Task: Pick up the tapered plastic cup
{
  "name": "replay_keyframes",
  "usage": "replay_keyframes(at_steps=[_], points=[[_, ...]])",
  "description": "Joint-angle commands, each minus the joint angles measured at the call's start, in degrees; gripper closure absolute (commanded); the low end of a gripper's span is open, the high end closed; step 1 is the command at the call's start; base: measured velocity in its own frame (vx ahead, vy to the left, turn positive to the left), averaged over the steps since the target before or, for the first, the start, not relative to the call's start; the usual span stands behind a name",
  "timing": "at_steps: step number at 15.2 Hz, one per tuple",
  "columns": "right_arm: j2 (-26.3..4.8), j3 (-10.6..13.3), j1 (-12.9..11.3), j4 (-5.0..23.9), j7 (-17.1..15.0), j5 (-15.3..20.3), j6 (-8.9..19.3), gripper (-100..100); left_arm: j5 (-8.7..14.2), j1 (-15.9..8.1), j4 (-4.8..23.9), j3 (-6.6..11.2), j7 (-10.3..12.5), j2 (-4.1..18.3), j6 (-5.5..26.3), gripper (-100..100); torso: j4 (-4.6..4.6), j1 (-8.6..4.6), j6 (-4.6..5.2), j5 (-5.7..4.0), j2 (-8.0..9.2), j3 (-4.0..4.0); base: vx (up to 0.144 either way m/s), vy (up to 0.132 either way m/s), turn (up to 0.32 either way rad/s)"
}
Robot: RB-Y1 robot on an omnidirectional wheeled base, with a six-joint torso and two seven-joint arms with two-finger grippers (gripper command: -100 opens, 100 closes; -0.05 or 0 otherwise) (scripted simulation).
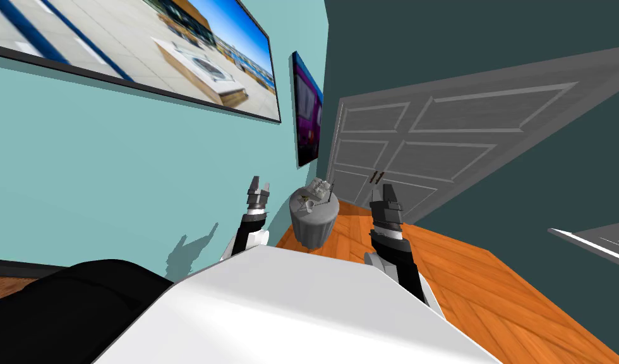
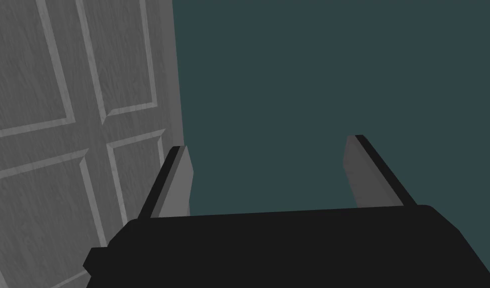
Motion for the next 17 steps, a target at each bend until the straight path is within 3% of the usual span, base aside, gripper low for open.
replay_keyframes(at_steps=[1, 7, 10, 17], points=[[0.0, 0.0, 0.0, 0.0, 0.0, 0.0, 0.0, 0, 0.1, -0.4, 0.4, -0.01, -0.1, 2.4, 0.9, -100, 0.0, 0.0, 0.0, 0.0, 0.0, 0.0, 0.0, -0.001, -0.026], [0.0, 0.0, 0.0, 0.0, 0.0, 0.0, 0.0, 0, 0.6, -2.6, 2.6, -0.09, -0.4, 8.6, 6.2, -100, -0.01, 0.04, 0.01, 0.01, -0.02, -0.01, 0.001, 0.002, -0.059], [0.0, 0.0, 0.0, 0.0, 0.0, 0.0, 0.0, 0, 0.7, -3.4, 3.4, -0.12, -0.5, 9.9, 8.2, -100, -0.01, 0.04, 0.02, 0.01, -0.02, -0.01, 0.002, 0.003, -0.066], [0.0, 0.0, 0.0, 0.0, 0.0, 0.0, 0.0, 0, 1.6, -7.6, 7.6, -0.27, -1.1, 14.2, 16.8, -100, -0.01, 0.03, 0.01, 0.01, -0.03, -0.02, 0.002, 0.004, -0.088]])
